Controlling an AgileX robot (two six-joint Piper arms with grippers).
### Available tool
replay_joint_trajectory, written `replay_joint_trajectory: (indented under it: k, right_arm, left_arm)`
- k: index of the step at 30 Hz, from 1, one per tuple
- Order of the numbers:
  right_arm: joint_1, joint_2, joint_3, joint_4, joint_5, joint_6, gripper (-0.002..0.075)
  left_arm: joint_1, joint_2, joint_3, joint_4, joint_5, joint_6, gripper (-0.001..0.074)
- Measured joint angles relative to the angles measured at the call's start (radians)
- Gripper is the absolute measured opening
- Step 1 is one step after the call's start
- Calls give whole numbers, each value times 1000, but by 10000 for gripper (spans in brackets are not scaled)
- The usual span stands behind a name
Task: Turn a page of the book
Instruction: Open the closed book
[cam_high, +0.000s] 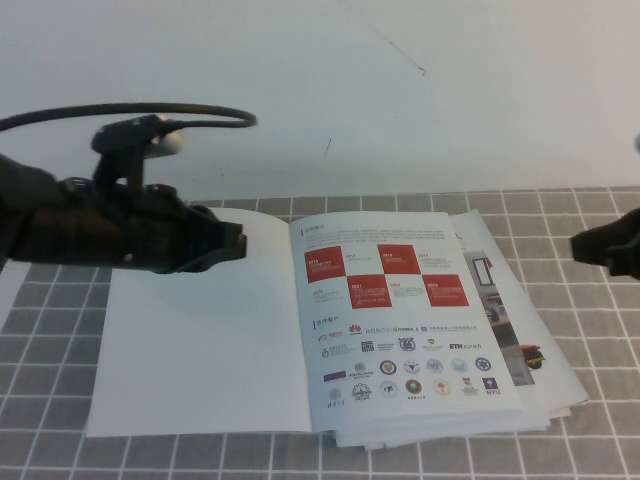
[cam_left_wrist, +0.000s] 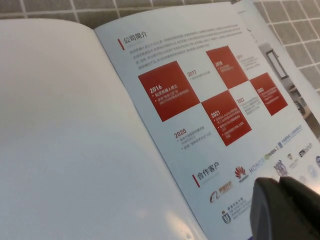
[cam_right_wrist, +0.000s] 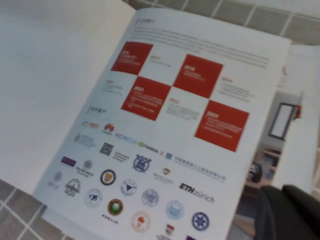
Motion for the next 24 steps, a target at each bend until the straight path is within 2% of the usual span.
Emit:
replay_joint_trajectory:
  k: [5,8,11,14,17,18,19,24]
  right_arm:
    - [109,175,-103,-11,-8,-21,-3]
    - [143,268,-166,-43,-8,1,0]
    - [144,341,-233,-75,-8,72,35]
    - [144,411,-296,-89,13,145,116]
    - [144,485,-356,-91,71,174,234]
    - [144,489,-363,-91,74,176,242]
    - [144,531,-389,-92,103,180,302]
    - [144,612,-422,-95,111,184,361]
  left_arm:
    - [-71,189,-106,26,-31,15,-4]
    - [-88,271,-138,79,-49,-7,-4]
    - [-91,367,-148,185,-69,-80,-4]
    - [-91,414,-151,241,-76,-116,-4]
    - [-91,445,-153,252,-76,-121,-4]
    - [-91,452,-153,252,-76,-121,-4]
    - [-91,456,-153,252,-76,-123,-4]
    - [-91,457,-155,252,-80,-123,-4]
